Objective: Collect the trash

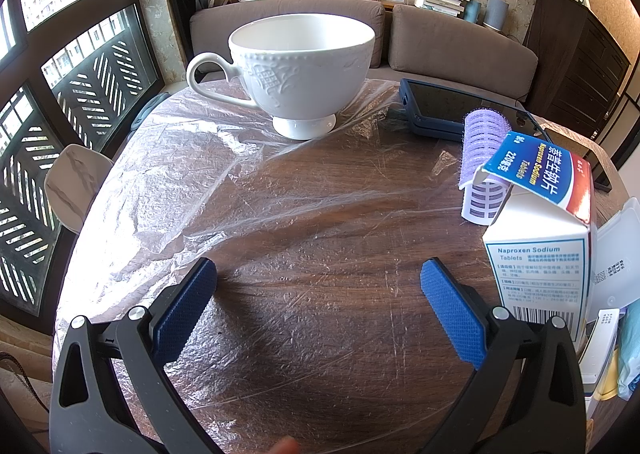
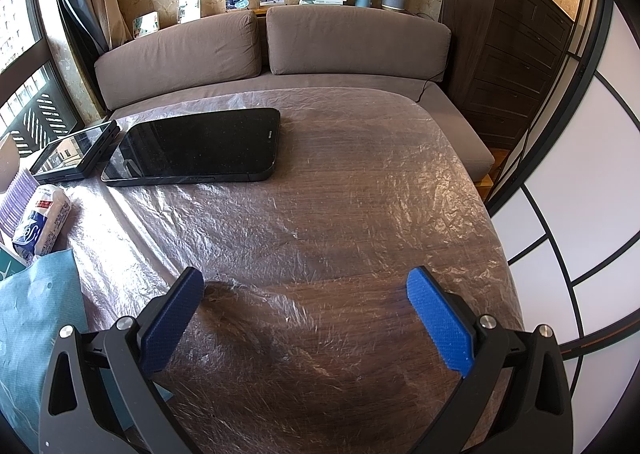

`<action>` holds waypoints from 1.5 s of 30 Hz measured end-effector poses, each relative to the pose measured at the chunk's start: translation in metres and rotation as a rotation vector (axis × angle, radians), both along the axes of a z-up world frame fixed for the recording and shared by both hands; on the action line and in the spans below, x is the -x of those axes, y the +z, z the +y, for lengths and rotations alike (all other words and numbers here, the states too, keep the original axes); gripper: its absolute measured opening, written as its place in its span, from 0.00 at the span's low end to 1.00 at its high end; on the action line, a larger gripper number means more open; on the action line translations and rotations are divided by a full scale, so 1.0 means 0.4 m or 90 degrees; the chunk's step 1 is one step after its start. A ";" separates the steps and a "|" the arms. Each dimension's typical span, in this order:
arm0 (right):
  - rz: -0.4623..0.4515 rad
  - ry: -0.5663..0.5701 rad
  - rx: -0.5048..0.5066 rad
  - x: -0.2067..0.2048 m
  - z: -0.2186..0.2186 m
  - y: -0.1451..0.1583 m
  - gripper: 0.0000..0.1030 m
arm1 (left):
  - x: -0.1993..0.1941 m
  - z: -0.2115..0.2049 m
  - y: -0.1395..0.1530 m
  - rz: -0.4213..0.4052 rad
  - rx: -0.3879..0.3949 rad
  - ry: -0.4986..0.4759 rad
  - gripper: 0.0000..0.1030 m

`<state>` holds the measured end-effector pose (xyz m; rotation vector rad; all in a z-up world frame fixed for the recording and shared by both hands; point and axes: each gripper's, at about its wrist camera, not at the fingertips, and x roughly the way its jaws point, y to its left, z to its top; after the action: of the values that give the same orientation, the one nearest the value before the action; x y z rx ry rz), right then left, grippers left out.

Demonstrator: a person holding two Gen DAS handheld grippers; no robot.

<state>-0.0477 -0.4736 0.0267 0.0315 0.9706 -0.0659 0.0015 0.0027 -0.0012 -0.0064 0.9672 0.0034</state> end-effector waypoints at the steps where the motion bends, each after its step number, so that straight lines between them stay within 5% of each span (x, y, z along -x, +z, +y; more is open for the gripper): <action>1: 0.000 -0.002 -0.001 0.001 0.000 0.001 0.96 | 0.000 0.000 0.000 0.000 0.000 0.000 0.99; 9: -0.037 -0.015 -0.072 0.059 -0.038 0.090 0.96 | -0.013 0.028 0.005 0.020 0.000 0.008 0.99; 14: -0.020 -0.025 -0.229 0.126 -0.062 0.158 0.96 | 0.043 0.080 0.065 -0.022 0.048 0.032 0.99; 21: 0.117 -0.016 -0.469 0.157 0.020 0.097 0.96 | 0.225 -0.037 0.176 -0.092 0.067 -0.152 0.99; 27: 0.183 -0.080 -0.520 0.145 0.081 0.014 0.97 | 0.313 -0.150 0.181 -0.072 0.063 -0.212 0.99; 39: 0.159 -0.084 -0.430 0.122 0.177 0.032 0.96 | 0.296 -0.224 0.061 -0.037 0.007 -0.186 0.99; 45: 0.168 -0.052 -0.450 0.100 0.220 0.029 0.96 | 0.289 -0.229 0.041 -0.044 -0.005 -0.191 0.99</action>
<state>-0.0877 -0.3857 0.0383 0.7281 1.2158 0.2055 -0.1140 -0.0889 0.0151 0.1451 0.8916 -0.2684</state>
